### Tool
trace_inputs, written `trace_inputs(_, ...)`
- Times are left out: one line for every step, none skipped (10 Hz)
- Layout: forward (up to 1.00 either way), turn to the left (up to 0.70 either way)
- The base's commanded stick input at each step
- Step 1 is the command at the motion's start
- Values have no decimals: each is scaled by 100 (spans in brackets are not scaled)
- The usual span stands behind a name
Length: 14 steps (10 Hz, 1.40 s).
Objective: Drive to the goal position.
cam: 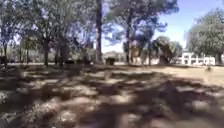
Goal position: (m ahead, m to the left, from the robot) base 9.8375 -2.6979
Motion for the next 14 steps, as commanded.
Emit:
trace_inputs(70,0)
trace_inputs(70,0)
trace_inputs(70,-1)
trace_inputs(70,-8)
trace_inputs(70,-35)
trace_inputs(70,-20)
trace_inputs(70,0)
trace_inputs(70,0)
trace_inputs(70,0)
trace_inputs(70,0)
trace_inputs(70,0)
trace_inputs(70,0)
trace_inputs(70,0)
trace_inputs(70,0)
